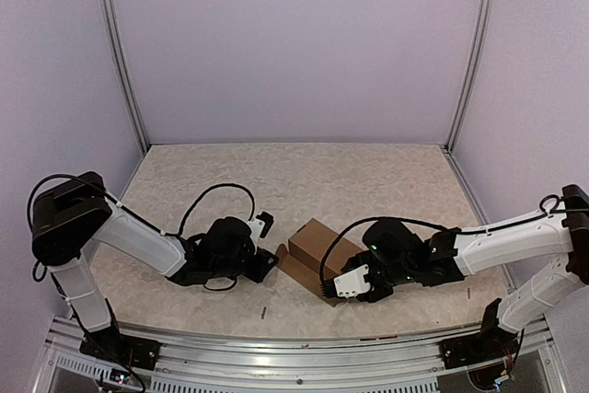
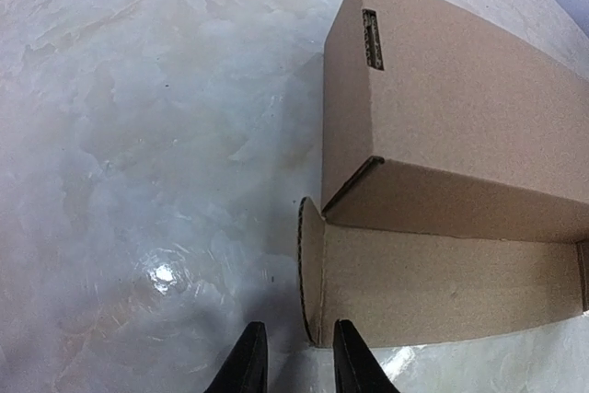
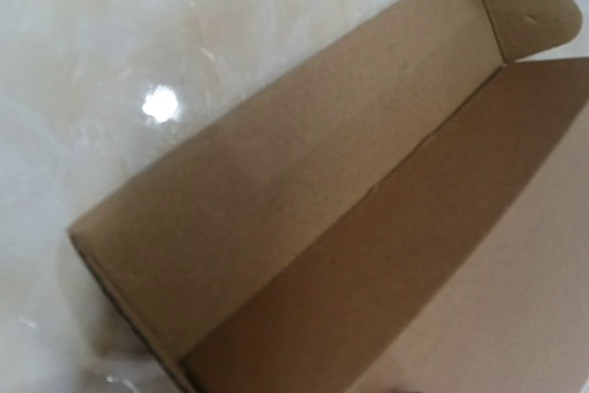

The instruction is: Fold the paper box

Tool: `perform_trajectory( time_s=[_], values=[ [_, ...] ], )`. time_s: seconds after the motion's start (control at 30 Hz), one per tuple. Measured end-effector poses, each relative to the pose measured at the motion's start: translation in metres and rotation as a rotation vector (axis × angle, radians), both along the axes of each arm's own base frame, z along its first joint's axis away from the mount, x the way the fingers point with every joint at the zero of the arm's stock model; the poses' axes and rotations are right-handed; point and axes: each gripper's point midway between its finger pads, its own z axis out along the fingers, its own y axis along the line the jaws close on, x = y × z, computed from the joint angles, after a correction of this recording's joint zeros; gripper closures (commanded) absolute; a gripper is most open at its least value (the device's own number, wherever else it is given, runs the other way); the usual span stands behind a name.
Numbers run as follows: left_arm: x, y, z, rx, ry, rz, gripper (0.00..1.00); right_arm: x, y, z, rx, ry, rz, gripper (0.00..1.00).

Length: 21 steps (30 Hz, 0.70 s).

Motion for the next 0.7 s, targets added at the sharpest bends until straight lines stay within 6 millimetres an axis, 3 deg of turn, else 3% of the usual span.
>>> perform_trajectory(
  time_s=[0.43, 0.7],
  values=[
    [0.0058, -0.0065, 0.0020, -0.024, -0.004, -0.024, 1.00, -0.0001, 0.0004, 0.0000, 0.001, 0.003, -0.002, 0.52],
    [0.0049, -0.0105, 0.0046, -0.003, -0.032, -0.040, 1.00, 0.0003, 0.0012, -0.0005, 0.002, 0.008, -0.005, 0.52]
  ],
)
